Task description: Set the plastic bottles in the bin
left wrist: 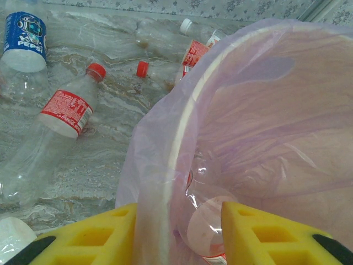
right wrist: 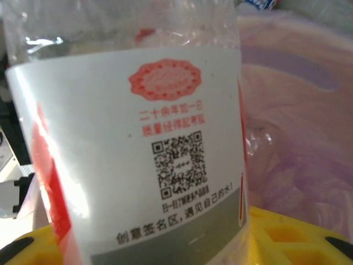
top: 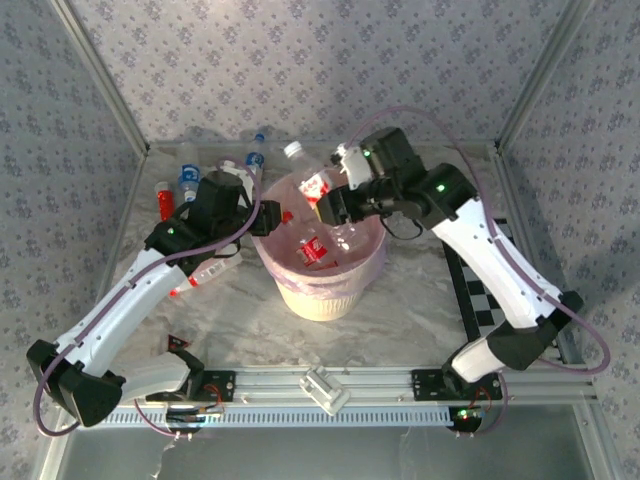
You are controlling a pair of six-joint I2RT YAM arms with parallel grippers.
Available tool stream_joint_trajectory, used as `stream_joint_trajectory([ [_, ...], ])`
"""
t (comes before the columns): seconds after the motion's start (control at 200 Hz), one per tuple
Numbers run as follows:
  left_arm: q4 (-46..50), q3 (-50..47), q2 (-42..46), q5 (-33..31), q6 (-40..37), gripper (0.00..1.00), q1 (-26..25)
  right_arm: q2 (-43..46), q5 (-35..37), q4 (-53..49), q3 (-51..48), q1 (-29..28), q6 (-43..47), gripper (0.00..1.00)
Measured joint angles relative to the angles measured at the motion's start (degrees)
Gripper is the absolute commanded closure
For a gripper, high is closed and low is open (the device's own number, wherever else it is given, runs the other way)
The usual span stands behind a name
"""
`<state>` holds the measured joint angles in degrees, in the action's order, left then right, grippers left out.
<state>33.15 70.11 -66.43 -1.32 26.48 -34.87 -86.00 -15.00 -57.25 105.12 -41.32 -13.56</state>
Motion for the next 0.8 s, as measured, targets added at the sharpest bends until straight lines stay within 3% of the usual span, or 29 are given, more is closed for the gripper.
stream_joint_trajectory([
  [0.175,-0.2,-0.1,0.0,0.0,0.0,0.59,0.0,2.0,0.2,1.4,-7.0,-1.7,-0.7,0.60],
  [0.375,-0.3,-0.1,0.0,-0.2,0.0,0.58,0.0,3.9,1.0,3.2,-13.0,-1.9,-2.1,0.41],
  [0.63,-0.4,-0.1,-0.1,-0.2,0.0,0.58,0.0,4.2,1.5,3.6,-13.4,-1.9,-2.0,0.16],
  [0.8,-0.4,-0.1,-0.2,-0.2,0.0,0.58,0.0,4.1,2.5,2.7,-11.6,-1.7,-1.0,0.15],
])
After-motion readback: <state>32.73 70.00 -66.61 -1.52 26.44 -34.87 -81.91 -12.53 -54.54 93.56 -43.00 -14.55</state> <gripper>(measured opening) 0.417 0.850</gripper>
